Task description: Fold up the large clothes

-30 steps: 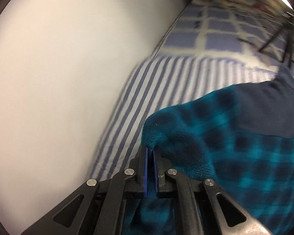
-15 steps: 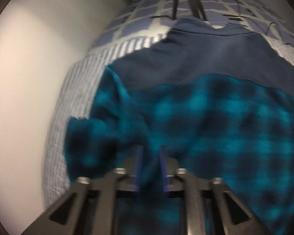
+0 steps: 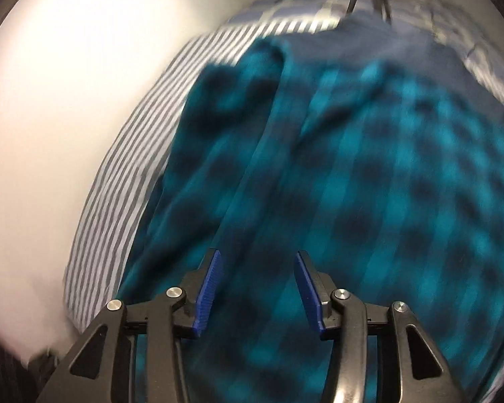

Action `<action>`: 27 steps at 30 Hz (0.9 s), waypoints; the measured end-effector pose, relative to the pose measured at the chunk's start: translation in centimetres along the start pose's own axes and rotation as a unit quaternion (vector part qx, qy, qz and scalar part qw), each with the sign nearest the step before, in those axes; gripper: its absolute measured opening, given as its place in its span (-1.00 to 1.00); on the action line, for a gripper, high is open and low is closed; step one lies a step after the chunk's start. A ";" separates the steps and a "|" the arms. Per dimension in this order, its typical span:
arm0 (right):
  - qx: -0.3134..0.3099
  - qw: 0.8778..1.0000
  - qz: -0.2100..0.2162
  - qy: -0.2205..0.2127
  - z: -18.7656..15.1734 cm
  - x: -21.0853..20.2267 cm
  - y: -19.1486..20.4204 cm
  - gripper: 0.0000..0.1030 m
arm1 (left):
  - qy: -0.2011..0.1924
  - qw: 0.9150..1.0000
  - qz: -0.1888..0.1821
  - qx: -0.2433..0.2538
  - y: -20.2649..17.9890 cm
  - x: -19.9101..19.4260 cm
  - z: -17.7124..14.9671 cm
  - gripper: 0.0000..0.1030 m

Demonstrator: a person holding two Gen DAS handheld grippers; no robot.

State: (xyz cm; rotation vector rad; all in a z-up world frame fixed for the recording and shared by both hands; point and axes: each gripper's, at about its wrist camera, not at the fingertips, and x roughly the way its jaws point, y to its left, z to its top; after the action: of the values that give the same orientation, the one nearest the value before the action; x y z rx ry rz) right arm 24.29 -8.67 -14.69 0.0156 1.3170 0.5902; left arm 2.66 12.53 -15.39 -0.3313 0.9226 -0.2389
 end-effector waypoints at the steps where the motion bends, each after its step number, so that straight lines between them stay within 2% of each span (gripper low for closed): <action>1: 0.007 1.000 0.023 0.010 -1.3 0.4 0.2 -0.06 | 0.006 1.000 -0.015 -0.027 0.9 0.3 0.3 -0.06; 3: 0.011 0.998 0.057 0.024 -3.7 0.7 0.6 -0.06 | 0.033 0.996 -0.051 -0.072 2.4 1.5 0.7 -0.06; 5: 0.007 0.995 0.087 0.039 -6.0 1.1 1.4 -0.06 | 0.049 0.993 -0.062 -0.093 2.8 2.6 0.7 -0.10; 7: 0.002 0.994 0.102 0.047 -7.6 1.3 1.9 -0.09 | 0.081 0.987 -0.071 -0.116 3.3 4.3 0.7 -0.48; 8: -0.002 0.993 0.104 0.051 -8.2 1.6 2.1 -0.16 | 0.095 0.985 -0.077 -0.122 3.2 5.0 0.7 -0.78; 9: -0.003 0.993 0.106 0.053 -8.6 1.9 2.2 -0.48 | 0.109 0.984 -0.074 -0.122 2.9 5.8 0.6 -0.89; 10: -0.001 0.991 0.122 0.059 -9.1 2.3 2.3 -0.85 | 0.109 0.985 -0.066 -0.116 2.6 6.0 0.5 -0.91; 11: 0.009 0.987 0.145 0.068 -9.3 2.6 2.2 -0.94 | 0.103 0.988 -0.054 -0.106 2.2 5.7 0.5 -0.95; 16: 0.033 0.980 0.195 0.032 -10.3 -0.7 1.7 -0.99 | 0.033 0.995 -0.034 -0.093 1.1 1.7 1.4 -0.97; 18: 0.022 0.984 0.172 0.035 -10.9 -1.1 1.2 -0.99 | 0.032 0.995 -0.027 -0.090 1.1 2.0 1.3 -0.97; 20: -0.021 0.993 0.090 0.074 -11.9 0.3 1.7 -0.95 | 0.049 0.995 -0.011 -0.082 0.8 3.2 0.9 -0.97; 22: -0.052 0.993 0.037 0.102 -12.3 1.1 2.2 -0.89 | 0.063 0.995 -0.006 -0.075 0.6 4.3 0.6 -0.97; 23: -0.069 0.993 0.017 0.097 -12.1 0.7 2.5 -0.85 | 0.064 0.995 -0.008 -0.073 0.4 4.6 0.5 -0.97; 25: -0.084 0.994 0.008 0.063 -11.0 -1.2 3.0 -0.42 | 0.058 0.996 -0.004 -0.066 0.3 4.3 0.4 -0.97; 27: -0.087 0.996 0.017 0.026 -8.8 -3.4 3.6 -0.40 | 0.053 0.996 -0.006 -0.067 0.5 4.0 0.4 -0.97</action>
State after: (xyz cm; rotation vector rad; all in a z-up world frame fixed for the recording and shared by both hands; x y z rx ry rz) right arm 14.41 -9.76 -12.77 -0.1198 1.3136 0.7371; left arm 5.34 11.69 -18.34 -0.4511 1.0453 -0.2067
